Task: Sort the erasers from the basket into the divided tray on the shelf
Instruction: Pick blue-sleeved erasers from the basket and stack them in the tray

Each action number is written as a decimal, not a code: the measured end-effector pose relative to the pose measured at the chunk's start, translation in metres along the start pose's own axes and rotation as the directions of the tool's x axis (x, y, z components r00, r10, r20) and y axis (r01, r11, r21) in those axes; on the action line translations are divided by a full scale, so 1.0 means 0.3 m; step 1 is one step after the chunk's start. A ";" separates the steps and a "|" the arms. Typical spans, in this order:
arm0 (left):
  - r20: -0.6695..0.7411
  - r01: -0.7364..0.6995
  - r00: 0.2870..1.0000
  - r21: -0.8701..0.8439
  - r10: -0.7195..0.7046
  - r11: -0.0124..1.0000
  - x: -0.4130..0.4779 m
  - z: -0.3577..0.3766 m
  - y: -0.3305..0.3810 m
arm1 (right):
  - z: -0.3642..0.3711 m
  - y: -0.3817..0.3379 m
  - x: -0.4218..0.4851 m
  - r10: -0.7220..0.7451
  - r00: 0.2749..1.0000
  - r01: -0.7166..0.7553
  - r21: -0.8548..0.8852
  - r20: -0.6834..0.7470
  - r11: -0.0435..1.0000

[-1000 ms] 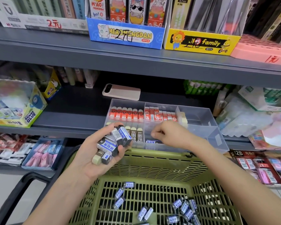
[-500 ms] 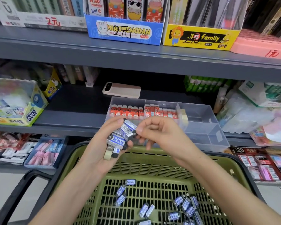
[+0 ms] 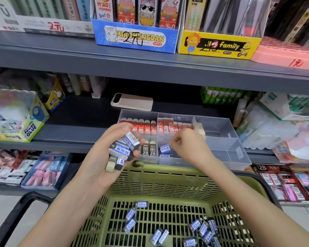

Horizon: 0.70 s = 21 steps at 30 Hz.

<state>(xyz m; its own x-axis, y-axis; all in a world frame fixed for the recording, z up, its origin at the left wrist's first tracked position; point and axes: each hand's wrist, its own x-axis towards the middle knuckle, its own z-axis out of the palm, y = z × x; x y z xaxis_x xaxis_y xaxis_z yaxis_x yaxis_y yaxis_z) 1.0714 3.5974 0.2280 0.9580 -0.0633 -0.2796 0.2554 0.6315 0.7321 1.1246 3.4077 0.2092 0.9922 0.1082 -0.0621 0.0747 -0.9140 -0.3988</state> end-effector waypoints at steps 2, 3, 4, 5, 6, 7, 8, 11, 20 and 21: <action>-0.001 0.000 1.000 -0.007 0.000 1.000 -0.001 -0.004 0.000 | 0.014 -0.001 0.011 0.007 0.998 -0.009 0.028 0.066 1.000; -0.003 0.002 1.000 -0.013 -0.002 1.000 -0.001 -0.007 -0.002 | 0.017 -0.003 0.014 0.000 0.996 -0.002 0.026 0.084 1.000; -0.009 0.006 1.000 -0.017 -0.006 1.000 -0.003 -0.010 -0.005 | 0.018 -0.006 0.017 -0.015 0.995 0.014 0.010 0.094 1.000; -0.017 0.012 1.000 -0.019 -0.012 1.000 -0.005 -0.011 -0.010 | 0.018 -0.005 0.020 -0.031 0.994 0.032 -0.015 0.104 0.999; -0.022 0.018 1.000 -0.019 -0.018 1.000 -0.006 -0.012 -0.015 | 0.016 -0.004 0.024 -0.034 0.992 0.040 -0.040 0.122 0.998; -0.025 0.022 0.999 -0.020 -0.022 1.000 -0.007 -0.013 -0.021 | 0.016 -0.002 0.028 -0.033 0.989 0.042 -0.057 0.147 0.997; -0.025 0.025 0.999 -0.023 -0.025 0.999 -0.007 -0.013 -0.026 | 0.017 0.001 0.034 -0.034 0.985 0.047 -0.074 0.170 0.996; -0.012 0.028 1.000 -0.028 -0.028 0.999 -0.003 -0.006 -0.037 | 0.007 0.008 0.033 -0.069 0.987 0.085 -0.108 0.147 0.990; 0.003 -0.014 1.000 0.117 0.014 0.993 -0.010 0.042 -0.059 | -0.080 -0.125 -0.151 -0.237 0.970 0.153 0.642 0.046 0.751; -0.007 -0.021 1.000 0.159 0.022 0.987 -0.011 0.043 -0.063 | -0.074 -0.136 -0.161 -0.235 0.971 0.158 0.643 0.034 0.750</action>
<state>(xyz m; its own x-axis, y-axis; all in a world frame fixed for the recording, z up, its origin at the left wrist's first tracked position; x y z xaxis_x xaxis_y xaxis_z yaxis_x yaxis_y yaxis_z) 1.0650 3.5757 0.2230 0.9624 -0.0437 -0.2680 0.2531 0.5020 0.8270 1.0759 3.4311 0.2488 0.9429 0.3331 0.0019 0.1490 -0.4167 -0.8967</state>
